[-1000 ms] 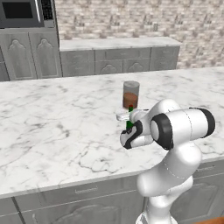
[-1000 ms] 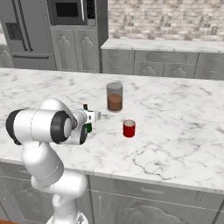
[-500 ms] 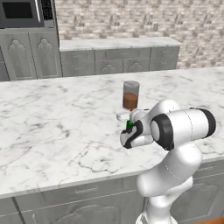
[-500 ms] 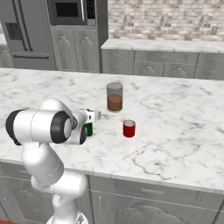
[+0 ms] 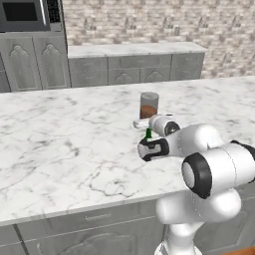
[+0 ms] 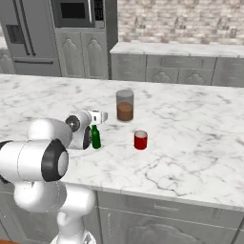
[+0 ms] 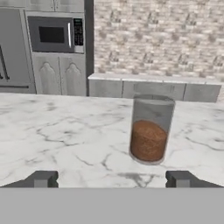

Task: Open the cabinet directly in front. Then move the beer and the mug to the dining counter with the jar on it.

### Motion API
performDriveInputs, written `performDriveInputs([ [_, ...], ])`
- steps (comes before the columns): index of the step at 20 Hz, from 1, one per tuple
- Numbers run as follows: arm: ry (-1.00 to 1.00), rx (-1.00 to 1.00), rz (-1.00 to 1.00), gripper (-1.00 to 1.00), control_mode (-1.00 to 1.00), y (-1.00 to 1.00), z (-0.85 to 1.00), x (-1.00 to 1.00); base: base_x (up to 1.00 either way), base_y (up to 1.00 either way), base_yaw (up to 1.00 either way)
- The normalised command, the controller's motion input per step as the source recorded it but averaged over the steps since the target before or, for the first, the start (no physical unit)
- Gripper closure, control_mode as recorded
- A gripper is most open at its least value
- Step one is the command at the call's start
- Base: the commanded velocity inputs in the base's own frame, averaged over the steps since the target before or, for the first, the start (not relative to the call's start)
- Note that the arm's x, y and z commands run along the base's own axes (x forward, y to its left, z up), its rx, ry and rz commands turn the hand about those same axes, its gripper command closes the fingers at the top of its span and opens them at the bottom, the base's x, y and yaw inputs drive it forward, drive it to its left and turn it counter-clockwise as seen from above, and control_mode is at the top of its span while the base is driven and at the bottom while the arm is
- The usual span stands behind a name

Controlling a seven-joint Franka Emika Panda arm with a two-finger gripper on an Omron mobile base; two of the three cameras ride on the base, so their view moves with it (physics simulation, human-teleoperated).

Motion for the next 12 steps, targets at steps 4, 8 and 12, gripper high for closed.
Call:
performDriveInputs([
  [4, 0.24, -0.02, 0.00, -1.00, -1.00, -0.26, 1.00, -0.90, 0.00, 0.00, 0.00],
  [8, 0.34, -0.07, 0.00, -1.00, -1.00, -0.35, 0.89, -1.00, 0.00, 0.00, 0.00],
  [12, 0.25, -0.17, 0.02, -1.00, -1.00, -0.38, 0.33, -1.00, 0.00, 0.00, 0.00],
])
